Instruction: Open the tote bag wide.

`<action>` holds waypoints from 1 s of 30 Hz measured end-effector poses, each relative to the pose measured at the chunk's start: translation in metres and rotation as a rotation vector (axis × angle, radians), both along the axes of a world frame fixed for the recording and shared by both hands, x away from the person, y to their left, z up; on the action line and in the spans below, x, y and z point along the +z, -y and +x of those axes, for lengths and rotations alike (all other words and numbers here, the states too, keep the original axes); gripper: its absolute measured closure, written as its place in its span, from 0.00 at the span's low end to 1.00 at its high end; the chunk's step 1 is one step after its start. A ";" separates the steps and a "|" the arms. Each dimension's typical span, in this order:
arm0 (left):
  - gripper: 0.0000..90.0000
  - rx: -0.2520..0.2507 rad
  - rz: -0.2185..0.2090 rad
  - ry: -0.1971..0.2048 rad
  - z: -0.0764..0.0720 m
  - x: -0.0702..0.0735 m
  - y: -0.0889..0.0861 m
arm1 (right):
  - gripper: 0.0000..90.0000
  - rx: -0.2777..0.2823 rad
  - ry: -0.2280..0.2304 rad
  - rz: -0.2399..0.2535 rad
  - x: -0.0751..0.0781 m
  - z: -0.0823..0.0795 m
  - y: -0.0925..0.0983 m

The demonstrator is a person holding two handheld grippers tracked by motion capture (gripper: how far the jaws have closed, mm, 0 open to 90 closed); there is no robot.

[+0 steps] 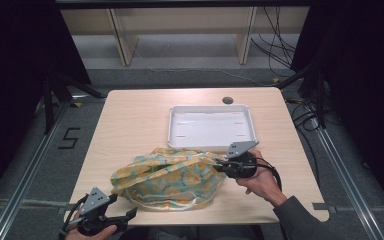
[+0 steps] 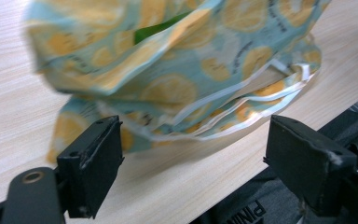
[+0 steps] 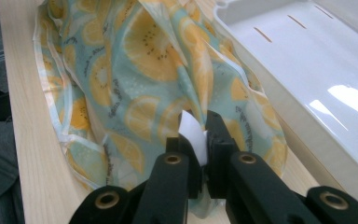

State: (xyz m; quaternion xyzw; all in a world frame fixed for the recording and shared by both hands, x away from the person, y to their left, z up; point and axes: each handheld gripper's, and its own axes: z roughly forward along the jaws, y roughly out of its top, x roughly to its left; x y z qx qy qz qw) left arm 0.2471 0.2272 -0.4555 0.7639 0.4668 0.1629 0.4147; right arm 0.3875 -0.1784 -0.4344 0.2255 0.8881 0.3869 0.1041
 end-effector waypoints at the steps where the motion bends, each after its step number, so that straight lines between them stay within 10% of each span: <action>1: 0.20 0.000 0.000 0.000 0.000 0.000 0.000 | 0.98 0.002 -0.004 0.000 0.001 -0.001 0.004; 30: 0.20 -0.023 -0.004 -0.004 0.000 -0.001 0.002 | 0.98 -0.087 -0.039 -0.020 0.004 -0.018 0.086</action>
